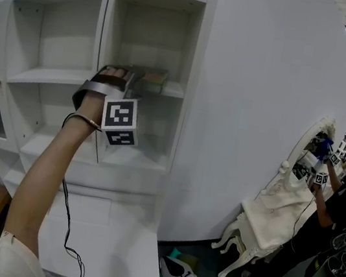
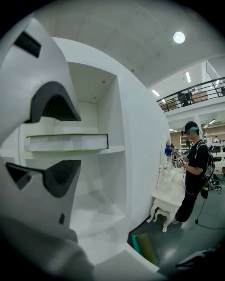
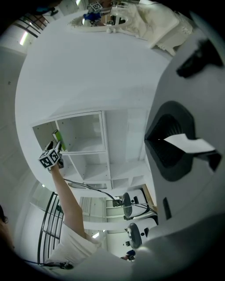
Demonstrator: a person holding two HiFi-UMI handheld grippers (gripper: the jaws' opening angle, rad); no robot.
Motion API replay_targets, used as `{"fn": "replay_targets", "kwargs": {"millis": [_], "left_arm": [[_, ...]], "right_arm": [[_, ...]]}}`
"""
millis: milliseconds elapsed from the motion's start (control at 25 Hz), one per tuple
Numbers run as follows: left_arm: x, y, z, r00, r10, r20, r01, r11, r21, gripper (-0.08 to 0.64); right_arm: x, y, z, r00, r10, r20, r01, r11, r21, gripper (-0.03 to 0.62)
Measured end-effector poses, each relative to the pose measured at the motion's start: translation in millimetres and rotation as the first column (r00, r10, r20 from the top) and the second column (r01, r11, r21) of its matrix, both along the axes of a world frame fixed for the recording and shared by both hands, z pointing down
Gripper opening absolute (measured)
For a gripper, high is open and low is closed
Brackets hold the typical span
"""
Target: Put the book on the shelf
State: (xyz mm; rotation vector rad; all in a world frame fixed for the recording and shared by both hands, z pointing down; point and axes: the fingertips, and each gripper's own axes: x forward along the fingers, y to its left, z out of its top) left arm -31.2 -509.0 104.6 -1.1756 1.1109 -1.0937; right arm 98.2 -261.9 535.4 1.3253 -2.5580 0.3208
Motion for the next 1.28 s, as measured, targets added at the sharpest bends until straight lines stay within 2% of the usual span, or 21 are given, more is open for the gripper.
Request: {"fn": "replay_targets", "kwargs": {"millis": [160, 360, 560, 920, 1040, 1160, 1280], "left_arm": [[-1, 18, 4, 1.000, 0.019, -0.002, -0.019, 1.000, 0.010, 0.262], [-8, 35, 10, 0.999, 0.035, -0.009, -0.035, 0.998, 0.045, 0.178], [-18, 42, 21, 1.000, 0.018, -0.003, -0.017, 0.998, 0.057, 0.141], [-17, 55, 28, 0.999, 0.052, 0.001, -0.051, 0.992, 0.114, 0.015], [-16, 57, 34, 0.997, 0.066, -0.037, -0.063, 0.994, 0.091, 0.011], [-15, 60, 42, 0.987, 0.100, -0.124, -0.095, 0.995, 0.042, 0.009], [-14, 64, 55, 0.967, 0.133, -0.218, -0.138, 0.990, -0.004, 0.009]], "right_arm": [[-4, 7, -1, 1.000, -0.010, -0.011, 0.010, 1.000, 0.004, 0.013], [-12, 14, 1, 0.999, -0.033, -0.024, 0.033, 0.999, 0.019, 0.012], [-19, 21, -2, 0.998, -0.048, -0.034, 0.049, 0.999, 0.017, 0.012], [-24, 26, -4, 0.997, -0.066, -0.043, 0.067, 0.998, 0.021, 0.012], [-24, 28, -4, 0.997, -0.067, -0.044, 0.068, 0.997, 0.024, 0.013], [-22, 29, -5, 0.997, -0.064, -0.038, 0.065, 0.998, 0.025, 0.012], [-21, 30, -5, 0.998, -0.062, -0.031, 0.062, 0.998, 0.026, 0.013]]}}
